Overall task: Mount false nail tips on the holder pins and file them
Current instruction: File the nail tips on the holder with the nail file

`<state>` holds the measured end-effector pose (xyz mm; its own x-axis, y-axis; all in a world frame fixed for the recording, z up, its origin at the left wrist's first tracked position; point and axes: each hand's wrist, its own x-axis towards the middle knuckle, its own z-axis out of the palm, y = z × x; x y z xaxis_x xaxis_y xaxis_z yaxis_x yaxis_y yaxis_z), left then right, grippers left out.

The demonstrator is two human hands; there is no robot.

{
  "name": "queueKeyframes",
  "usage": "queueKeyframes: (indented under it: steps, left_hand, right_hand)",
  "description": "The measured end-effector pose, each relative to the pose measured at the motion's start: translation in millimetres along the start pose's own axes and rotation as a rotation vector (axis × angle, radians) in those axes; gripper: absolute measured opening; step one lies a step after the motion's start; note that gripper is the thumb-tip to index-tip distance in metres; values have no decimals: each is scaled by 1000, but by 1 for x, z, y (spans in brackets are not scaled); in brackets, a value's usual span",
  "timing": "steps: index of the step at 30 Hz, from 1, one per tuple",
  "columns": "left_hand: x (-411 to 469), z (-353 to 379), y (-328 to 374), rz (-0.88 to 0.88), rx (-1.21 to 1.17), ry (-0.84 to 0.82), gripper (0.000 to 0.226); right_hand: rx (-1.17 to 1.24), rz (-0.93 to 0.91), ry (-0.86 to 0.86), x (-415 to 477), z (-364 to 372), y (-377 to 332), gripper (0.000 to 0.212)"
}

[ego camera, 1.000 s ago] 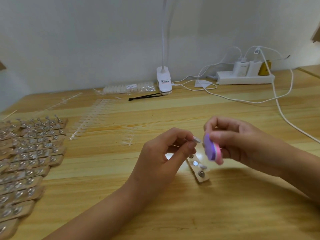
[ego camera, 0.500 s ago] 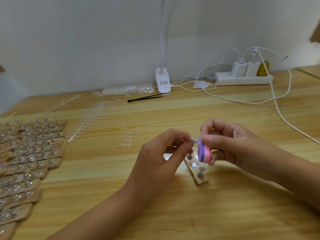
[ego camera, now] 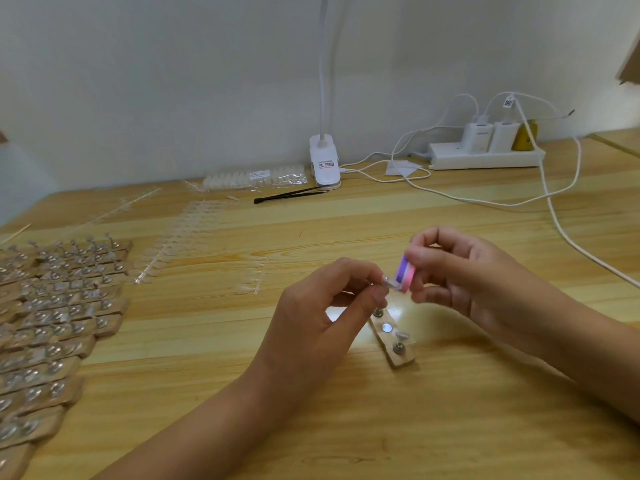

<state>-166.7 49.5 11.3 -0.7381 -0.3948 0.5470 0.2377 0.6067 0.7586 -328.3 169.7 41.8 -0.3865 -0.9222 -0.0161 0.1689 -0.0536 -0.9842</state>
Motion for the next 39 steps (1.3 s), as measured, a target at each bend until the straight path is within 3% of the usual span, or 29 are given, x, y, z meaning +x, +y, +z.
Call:
queueKeyframes:
  steps: [2, 6, 11, 19, 25, 29, 33, 37, 39]
  left_hand:
    - [0, 1, 0, -6, -11, -6, 8]
    - [0, 0, -1, -24, -15, -1, 7]
    - [1, 0, -1, -47, -69, 6, 8]
    - [1, 0, -1, -58, -82, -5, 10]
    - [0, 1, -1, -72, -99, -35, 7]
    - [0, 2, -1, -61, -113, -44, 7]
    - [0, 2, -2, -83, -155, -29, 7]
    - [1, 2, -1, -75, -169, -33, 8]
    - [0, 2, -1, -88, -185, -34, 8]
  right_hand:
    - [24, -17, 58, 1, -4, -1, 23]
    - [-30, -7, -194, -3, -3, 1, 12]
    - [-143, -30, 71, 3, -7, 5, 37]
    - [-83, -88, -196, -4, 1, 5, 15]
    - [-29, -105, -60, -1, -1, 3, 10]
    - [-47, -100, -148, -2, 0, 6, 13]
    - [-6, -127, 31, 2, -8, 6, 22]
    - [-9, -150, -174, 0, -5, 6, 19]
    - [-38, -144, -33, 4, -7, 7, 17]
